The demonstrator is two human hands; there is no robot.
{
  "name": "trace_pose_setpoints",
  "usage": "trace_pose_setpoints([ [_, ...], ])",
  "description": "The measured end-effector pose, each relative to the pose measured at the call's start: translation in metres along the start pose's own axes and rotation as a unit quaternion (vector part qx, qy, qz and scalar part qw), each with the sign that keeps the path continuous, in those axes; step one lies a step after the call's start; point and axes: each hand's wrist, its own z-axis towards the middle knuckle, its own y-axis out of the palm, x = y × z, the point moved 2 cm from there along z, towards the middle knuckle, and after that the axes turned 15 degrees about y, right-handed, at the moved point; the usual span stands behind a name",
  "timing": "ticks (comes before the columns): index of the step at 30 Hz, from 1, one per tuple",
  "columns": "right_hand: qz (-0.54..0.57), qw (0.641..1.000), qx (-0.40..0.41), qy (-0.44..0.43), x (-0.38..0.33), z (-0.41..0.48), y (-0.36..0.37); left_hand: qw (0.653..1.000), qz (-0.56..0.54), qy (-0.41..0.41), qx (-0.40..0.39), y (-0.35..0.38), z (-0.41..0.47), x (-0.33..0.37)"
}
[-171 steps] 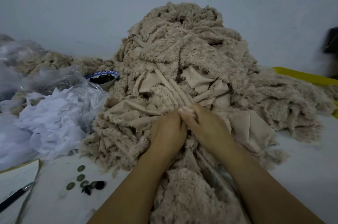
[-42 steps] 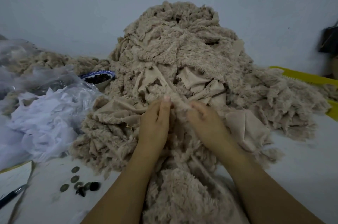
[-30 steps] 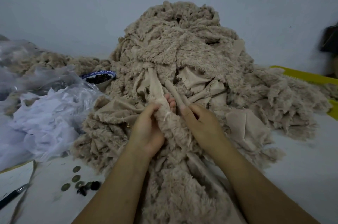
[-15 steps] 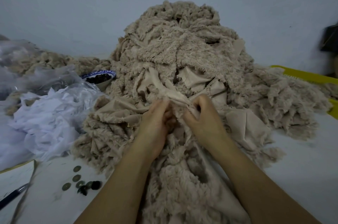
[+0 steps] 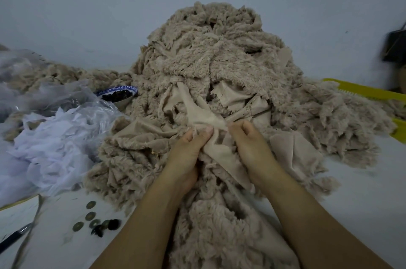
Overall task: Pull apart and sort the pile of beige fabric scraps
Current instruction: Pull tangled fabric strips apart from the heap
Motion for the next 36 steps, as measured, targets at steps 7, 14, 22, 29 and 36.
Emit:
trace_pose_setpoints([
  [7, 0.228, 0.966, -0.004, 0.124, 0.0, 0.009, -0.008, 1.0, 0.011, -0.017, 0.023, 0.0, -0.001, 0.001],
  [14, 0.051, 0.991, -0.099, 0.075, 0.007, 0.001, 0.007, 0.999, 0.006, -0.033, 0.027, 0.0, -0.001, 0.003],
  [22, 0.237, 0.964, -0.053, 0.109, 0.002, 0.012, -0.011, 0.993, -0.058, -0.104, 0.009, -0.005, 0.001, 0.004],
  [29, 0.338, 0.935, 0.003, 0.107, 0.001, 0.019, -0.029, 0.992, -0.058, -0.102, -0.034, -0.014, 0.002, 0.004],
  [36, 0.395, 0.908, 0.002, 0.138, 0.003, 0.022, -0.03, 0.995, -0.083, -0.039, 0.035, -0.017, 0.007, 0.013],
])
